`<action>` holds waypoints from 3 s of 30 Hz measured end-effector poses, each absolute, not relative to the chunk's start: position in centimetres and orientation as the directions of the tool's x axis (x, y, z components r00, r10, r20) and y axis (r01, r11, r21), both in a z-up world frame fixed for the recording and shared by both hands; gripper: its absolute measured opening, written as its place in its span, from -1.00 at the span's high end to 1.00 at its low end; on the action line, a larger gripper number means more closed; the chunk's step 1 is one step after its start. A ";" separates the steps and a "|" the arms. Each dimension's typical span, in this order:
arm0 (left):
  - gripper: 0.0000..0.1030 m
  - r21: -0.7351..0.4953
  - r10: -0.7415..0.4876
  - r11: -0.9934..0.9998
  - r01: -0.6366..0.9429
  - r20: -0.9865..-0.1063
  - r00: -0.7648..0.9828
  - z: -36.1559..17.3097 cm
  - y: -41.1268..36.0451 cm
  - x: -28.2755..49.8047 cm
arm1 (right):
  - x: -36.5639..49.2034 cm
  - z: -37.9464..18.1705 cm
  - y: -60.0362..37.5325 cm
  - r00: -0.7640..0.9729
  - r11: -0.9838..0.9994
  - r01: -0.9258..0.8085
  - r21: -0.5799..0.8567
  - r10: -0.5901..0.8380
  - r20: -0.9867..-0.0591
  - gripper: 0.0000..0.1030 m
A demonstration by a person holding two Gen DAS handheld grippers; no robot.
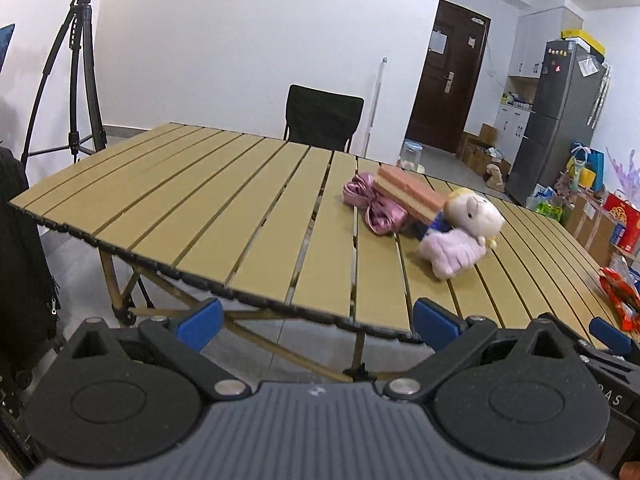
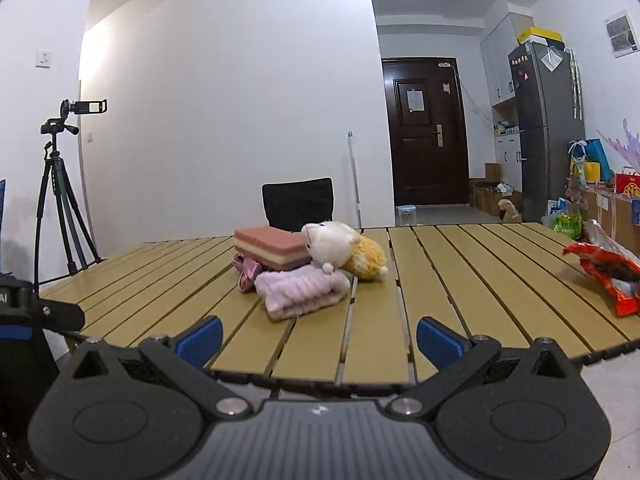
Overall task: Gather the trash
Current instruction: 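Reach the right gripper to the lavender plush and grasp it, then lift the lavender plush with the right gripper while the left grasps the yellow plush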
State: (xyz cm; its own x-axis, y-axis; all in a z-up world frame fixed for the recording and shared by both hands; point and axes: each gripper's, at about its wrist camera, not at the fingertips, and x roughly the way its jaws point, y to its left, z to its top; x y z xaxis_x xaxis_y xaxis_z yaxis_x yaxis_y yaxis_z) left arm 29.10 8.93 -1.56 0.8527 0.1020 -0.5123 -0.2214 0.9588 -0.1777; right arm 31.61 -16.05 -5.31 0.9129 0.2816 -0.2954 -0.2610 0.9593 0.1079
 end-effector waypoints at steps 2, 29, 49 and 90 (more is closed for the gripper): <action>-1.00 -0.176 0.110 0.958 -0.228 -0.510 0.853 -1.4 9.1 29.9 | 32.6 -5.5 -15.7 0.909 0.957 -0.266 0.112 0.288 -0.301 -1.00; -1.00 -0.177 0.140 0.945 -0.276 -0.544 0.828 -1.9 13.4 39.1 | 46.8 -7.9 -7.3 0.883 0.977 -0.182 0.112 0.213 -0.418 -0.89; -1.00 -0.178 0.142 0.943 -0.283 -0.553 0.821 -2.8 14.5 38.3 | 46.6 -8.6 -8.2 0.865 0.975 -0.182 0.126 0.220 -0.452 0.22; -1.00 -0.084 0.068 0.988 -0.129 -0.513 0.855 -1.8 4.9 38.9 | 39.1 -4.1 -21.7 0.937 0.961 -0.171 0.216 0.227 -0.265 0.77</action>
State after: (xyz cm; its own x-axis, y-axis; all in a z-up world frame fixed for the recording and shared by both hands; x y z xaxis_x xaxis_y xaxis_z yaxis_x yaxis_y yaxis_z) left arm 38.86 4.93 -1.75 0.8554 0.0680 -0.5134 -0.1287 0.9882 -0.0836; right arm 39.12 -21.67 -4.12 0.9372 0.2265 -0.2652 -0.1712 0.9613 0.2159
